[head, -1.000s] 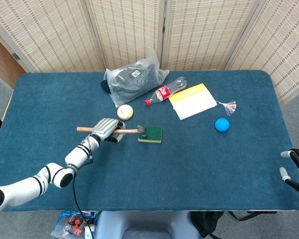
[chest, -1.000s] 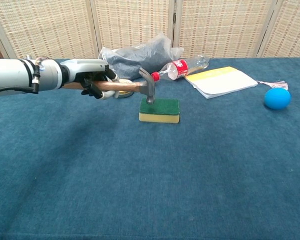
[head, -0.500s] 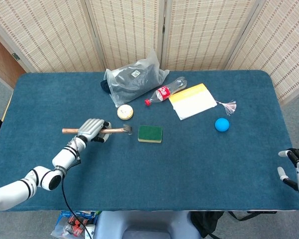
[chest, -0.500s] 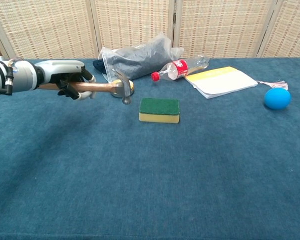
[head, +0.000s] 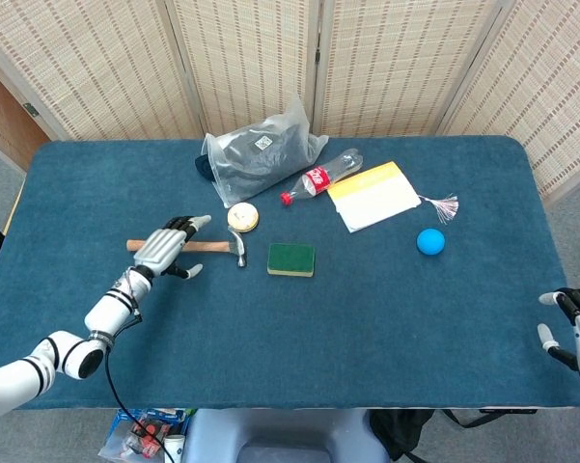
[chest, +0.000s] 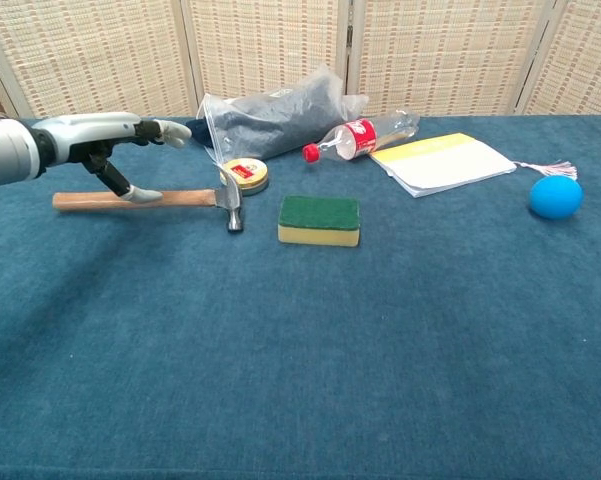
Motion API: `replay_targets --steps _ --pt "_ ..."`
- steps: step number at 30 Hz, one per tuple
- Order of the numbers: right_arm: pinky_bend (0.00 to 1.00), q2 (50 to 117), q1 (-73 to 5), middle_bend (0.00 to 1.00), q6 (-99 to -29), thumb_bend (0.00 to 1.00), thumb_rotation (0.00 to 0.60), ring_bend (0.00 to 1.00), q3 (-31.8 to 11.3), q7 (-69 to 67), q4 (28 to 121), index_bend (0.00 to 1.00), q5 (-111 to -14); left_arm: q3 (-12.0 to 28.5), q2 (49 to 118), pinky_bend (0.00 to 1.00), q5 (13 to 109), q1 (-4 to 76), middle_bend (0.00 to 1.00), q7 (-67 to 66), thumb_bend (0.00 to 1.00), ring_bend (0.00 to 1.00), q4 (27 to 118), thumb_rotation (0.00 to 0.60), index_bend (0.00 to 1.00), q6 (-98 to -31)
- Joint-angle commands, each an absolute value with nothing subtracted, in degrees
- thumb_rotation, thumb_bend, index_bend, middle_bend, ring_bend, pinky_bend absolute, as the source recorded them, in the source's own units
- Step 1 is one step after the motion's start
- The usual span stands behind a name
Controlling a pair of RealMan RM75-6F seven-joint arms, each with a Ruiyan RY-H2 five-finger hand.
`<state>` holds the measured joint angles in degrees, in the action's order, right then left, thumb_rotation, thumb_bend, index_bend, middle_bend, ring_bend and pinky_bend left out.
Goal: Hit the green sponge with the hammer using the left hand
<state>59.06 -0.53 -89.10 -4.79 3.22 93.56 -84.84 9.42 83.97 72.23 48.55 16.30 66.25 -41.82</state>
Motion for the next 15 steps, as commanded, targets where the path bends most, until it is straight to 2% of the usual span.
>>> replay_targets --steps 1,6,12,15 --pt "0.29 59.00 -0.37 0.35 -89.30 0.31 0.600 0.26 -4.74 3.00 93.52 0.37 -84.88 9.67 81.63 0.00 71.39 45.75 0.00 15.27 0.30 0.00 69.75 0.600 0.00 -45.15" --pt "0.29 58.96 -0.27 0.35 -89.13 0.31 0.600 0.26 -4.64 2.50 93.11 0.37 -84.77 8.84 76.23 0.00 67.77 40.62 0.00 9.24 0.30 0.00 78.09 0.600 0.00 -50.78" --pt "0.29 58.62 -0.94 0.35 -87.53 0.31 0.600 0.26 -4.23 1.34 92.70 0.37 -85.24 5.98 70.72 0.00 65.74 31.92 0.00 -3.62 0.30 0.00 88.33 0.600 0.00 -64.93" --pt "0.29 58.49 -1.34 0.35 -86.86 0.31 0.600 0.26 -4.11 0.77 92.52 0.37 -85.57 4.48 69.17 0.00 67.13 27.94 0.00 -5.79 0.30 0.00 91.32 0.600 0.00 -70.79"
